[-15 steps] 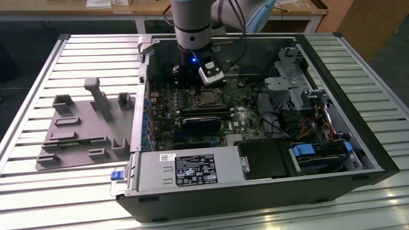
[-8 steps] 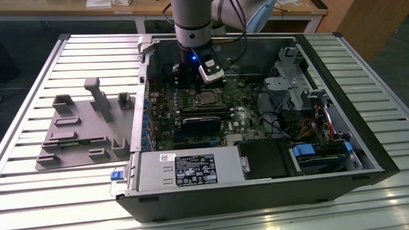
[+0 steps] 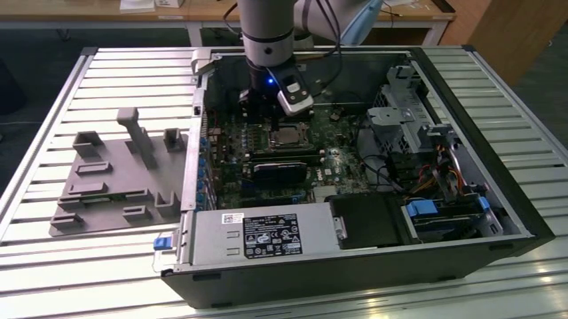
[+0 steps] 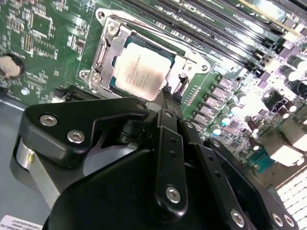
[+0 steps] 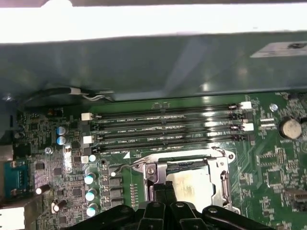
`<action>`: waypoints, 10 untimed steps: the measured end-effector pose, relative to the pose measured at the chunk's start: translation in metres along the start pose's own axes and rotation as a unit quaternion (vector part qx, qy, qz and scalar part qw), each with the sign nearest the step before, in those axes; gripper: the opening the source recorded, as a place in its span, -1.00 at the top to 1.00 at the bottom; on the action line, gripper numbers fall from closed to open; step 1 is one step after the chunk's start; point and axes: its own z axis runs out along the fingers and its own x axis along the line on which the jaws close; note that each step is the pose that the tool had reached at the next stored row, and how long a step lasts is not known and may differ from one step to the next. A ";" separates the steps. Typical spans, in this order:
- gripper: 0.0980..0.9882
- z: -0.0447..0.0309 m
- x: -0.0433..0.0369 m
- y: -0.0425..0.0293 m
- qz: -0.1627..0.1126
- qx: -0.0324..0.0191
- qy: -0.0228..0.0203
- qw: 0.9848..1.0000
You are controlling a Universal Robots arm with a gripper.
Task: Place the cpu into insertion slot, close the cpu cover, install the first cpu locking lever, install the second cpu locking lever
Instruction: 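Close the cpu cover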
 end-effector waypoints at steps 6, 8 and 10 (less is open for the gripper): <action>0.99 0.0040 0.0001 -0.0026 -0.016 -0.001 0.001 1.000; 0.99 0.0047 0.0001 -0.0029 -0.017 -0.001 0.002 1.000; 0.99 0.0050 -0.0017 -0.0028 -0.017 -0.001 0.002 1.000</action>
